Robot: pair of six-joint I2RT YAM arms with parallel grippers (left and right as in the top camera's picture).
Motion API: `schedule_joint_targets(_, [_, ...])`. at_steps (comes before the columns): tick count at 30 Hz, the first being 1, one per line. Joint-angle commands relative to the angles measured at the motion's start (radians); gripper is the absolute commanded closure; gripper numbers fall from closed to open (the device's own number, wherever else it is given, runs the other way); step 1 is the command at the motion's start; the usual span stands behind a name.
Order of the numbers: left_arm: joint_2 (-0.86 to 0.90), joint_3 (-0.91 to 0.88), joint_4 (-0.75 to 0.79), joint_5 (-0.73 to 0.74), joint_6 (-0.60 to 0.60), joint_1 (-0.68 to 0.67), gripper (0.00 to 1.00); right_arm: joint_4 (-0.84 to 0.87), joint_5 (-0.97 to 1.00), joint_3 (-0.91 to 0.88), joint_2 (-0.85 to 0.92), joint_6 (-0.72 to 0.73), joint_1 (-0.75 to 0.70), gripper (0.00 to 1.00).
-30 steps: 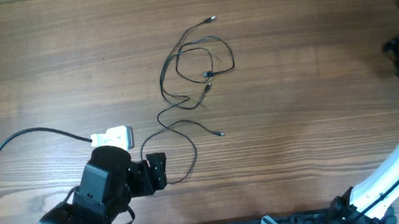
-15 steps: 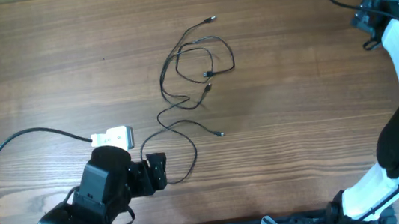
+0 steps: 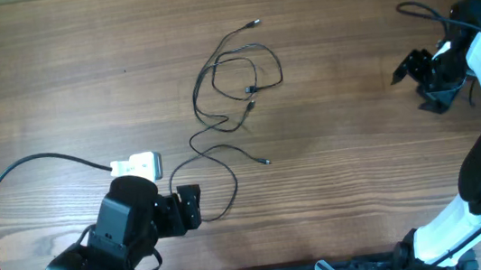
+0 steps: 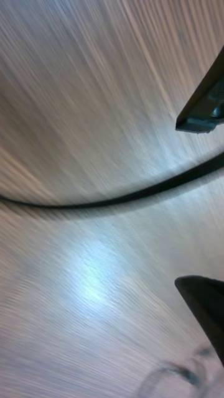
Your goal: Untangle cables
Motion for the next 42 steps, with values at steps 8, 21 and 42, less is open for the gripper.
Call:
schedule_joint_targets(8, [-0.001,0.006,0.002,0.005,0.022,-0.002,0.13,0.109,-0.251,-0.007,0.001,0.045,0.002,0.55])
schedule_joint_targets(21, [-0.001,0.006,0.002,0.005,0.022,-0.002,0.13,0.166,0.200,-0.064,0.001,0.095,0.005,0.96])
schedule_joint_targets(42, [-0.001,0.006,0.002,0.024,0.018,-0.002,0.12,0.454,0.106,-0.235,0.001,0.097,0.016,0.02])
